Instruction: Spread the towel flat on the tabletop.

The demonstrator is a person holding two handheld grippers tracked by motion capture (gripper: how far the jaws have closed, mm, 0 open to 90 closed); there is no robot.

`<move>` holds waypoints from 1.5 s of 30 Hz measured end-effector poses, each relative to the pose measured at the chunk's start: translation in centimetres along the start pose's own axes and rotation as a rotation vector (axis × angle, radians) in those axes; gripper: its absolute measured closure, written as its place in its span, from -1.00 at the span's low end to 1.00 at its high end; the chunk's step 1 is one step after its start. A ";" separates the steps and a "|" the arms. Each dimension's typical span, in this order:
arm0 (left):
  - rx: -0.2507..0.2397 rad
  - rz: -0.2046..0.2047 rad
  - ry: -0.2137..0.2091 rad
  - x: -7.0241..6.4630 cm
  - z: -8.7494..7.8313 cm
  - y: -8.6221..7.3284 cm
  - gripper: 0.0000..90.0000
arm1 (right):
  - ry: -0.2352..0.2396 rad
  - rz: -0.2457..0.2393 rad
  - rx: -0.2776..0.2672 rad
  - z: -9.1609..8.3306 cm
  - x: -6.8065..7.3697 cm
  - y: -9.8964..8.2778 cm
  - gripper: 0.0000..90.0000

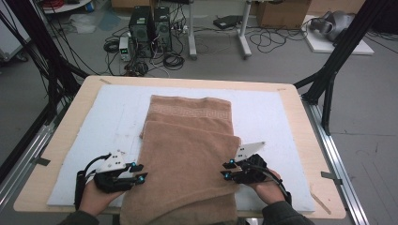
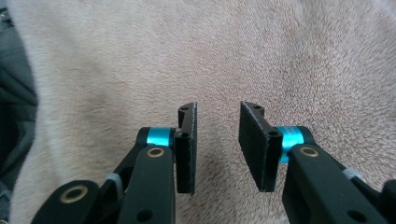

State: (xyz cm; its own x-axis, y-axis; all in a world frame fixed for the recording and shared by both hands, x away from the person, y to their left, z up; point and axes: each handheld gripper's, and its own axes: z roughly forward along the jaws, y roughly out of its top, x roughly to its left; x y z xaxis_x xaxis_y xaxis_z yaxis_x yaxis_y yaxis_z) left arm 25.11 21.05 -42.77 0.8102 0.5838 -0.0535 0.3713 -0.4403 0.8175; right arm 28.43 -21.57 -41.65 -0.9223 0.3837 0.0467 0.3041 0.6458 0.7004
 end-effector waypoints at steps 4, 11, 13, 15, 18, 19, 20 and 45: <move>0.093 0.005 0.016 1.1 2.2 -0.2 0.37 | 0.023 0.023 0.042 1.5 -0.6 -0.3 0.57; 0.079 0.031 0.011 0.6 1.9 -0.5 0.92 | 0.060 0.016 0.037 2.2 0.0 -0.8 0.92; 0.064 0.025 0.005 0.2 1.2 -0.8 0.93 | 0.072 0.005 0.039 2.0 0.4 -0.7 0.92; 0.055 0.033 -0.009 -0.3 0.3 -1.2 0.93 | 0.089 -0.006 0.033 1.8 1.1 -0.8 0.92; 0.037 0.036 -0.048 -1.5 -1.1 -1.7 0.92 | 0.149 -0.033 0.019 1.2 2.5 -0.8 0.92; 0.028 0.038 -0.055 -1.7 -1.5 -1.8 0.89 | 0.161 -0.048 0.010 0.8 3.0 -0.7 0.89; 0.014 0.038 -0.048 -1.8 -1.8 -1.7 0.79 | 0.158 -0.055 -0.012 0.4 3.3 -0.6 0.79; 0.082 0.026 -0.052 -0.5 -0.2 -1.9 0.91 | 0.087 0.000 0.039 1.7 1.3 -1.1 0.91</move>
State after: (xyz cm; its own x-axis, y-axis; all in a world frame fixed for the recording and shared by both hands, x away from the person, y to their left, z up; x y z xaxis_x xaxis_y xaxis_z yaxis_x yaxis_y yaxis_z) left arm 23.91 21.75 -44.13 0.8415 0.5364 -0.0640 0.3840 -0.5106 0.7693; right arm 27.26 -20.63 -43.62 -0.9391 0.3260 0.1091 0.3112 0.6717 0.6723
